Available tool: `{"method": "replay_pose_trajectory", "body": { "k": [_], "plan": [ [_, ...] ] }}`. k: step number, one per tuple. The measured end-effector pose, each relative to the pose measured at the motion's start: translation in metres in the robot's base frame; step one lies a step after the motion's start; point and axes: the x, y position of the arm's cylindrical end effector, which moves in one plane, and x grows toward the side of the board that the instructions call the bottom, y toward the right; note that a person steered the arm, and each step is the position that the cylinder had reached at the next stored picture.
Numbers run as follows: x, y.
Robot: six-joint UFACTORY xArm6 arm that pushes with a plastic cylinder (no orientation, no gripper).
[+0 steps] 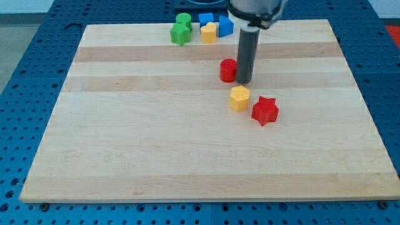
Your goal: Move the red circle into the blue triangle
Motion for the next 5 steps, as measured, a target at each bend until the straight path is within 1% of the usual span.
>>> {"method": "replay_pose_trajectory", "body": {
  "k": [1,3,4,5],
  "plan": [
    [-0.004,0.0],
    [0.04,-0.012],
    [0.046,-0.015],
    [0.01,-0.017]
  ]
}}
